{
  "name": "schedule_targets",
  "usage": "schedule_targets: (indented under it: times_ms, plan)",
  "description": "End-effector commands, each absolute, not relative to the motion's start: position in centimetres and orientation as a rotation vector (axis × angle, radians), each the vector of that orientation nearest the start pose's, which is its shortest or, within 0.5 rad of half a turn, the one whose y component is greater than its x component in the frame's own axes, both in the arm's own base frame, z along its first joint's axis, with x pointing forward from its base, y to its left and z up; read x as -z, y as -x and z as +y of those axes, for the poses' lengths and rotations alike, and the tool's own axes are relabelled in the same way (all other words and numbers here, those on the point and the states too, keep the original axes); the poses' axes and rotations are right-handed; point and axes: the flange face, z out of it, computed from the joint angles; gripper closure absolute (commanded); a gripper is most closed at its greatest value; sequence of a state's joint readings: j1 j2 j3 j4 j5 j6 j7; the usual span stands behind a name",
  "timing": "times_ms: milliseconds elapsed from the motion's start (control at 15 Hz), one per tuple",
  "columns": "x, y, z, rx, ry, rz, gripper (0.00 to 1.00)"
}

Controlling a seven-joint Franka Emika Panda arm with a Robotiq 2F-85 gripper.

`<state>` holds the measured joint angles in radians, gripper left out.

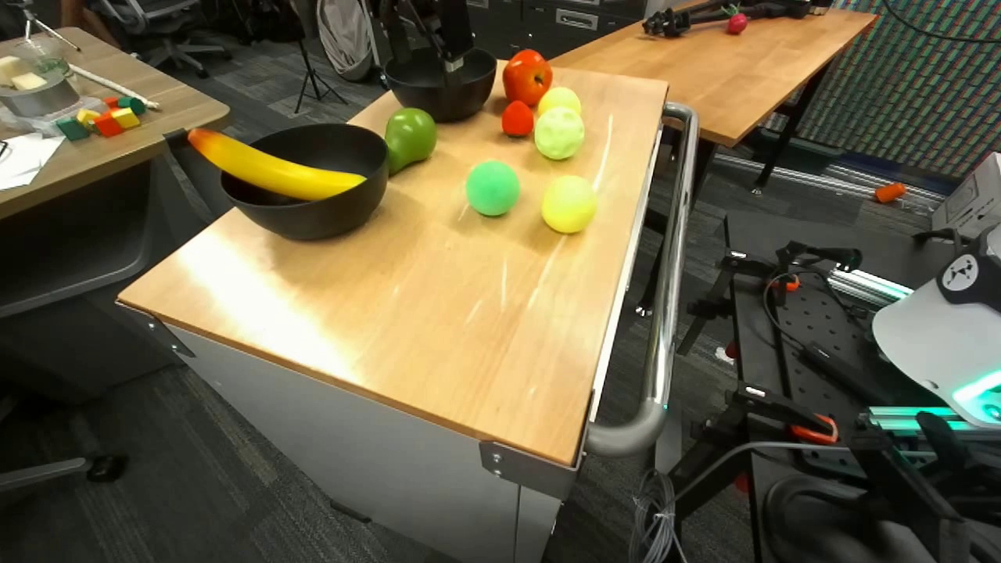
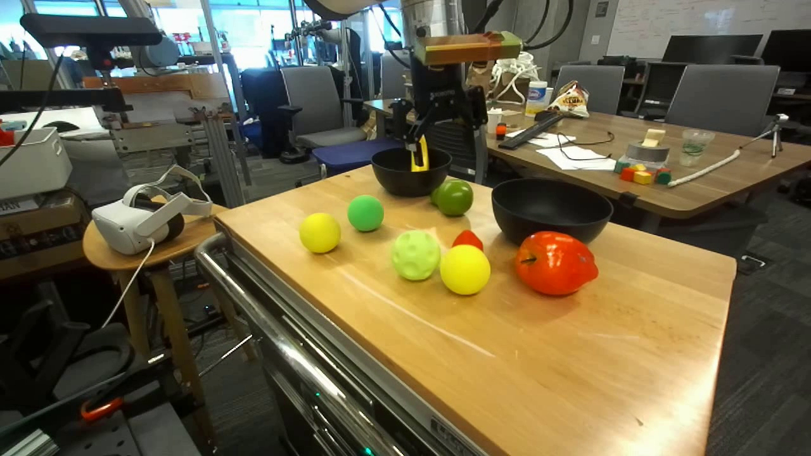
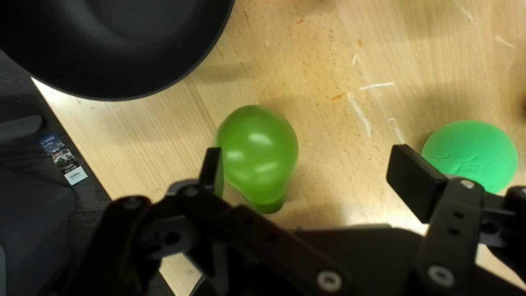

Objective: Put the fruits in the bowls one by one then move the apple to the left

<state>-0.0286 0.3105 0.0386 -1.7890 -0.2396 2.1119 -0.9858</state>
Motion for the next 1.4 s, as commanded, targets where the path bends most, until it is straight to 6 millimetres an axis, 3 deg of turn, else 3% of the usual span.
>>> schedule_targets:
  times_ms: [0,267,733,1333]
  plan:
    - [-38.1,-64.6,-0.9,-0.041,2.888,-1.767,0.0]
    - [-37.2,-65.4,-1.4,0.032,2.934,-1.757,0.0]
    - [-35.2,-65.2,-1.4,-0.044,2.893,-1.745,0.0]
    - [-32.8,-66.9,-1.3,-0.05,2.935,-1.701,0.0]
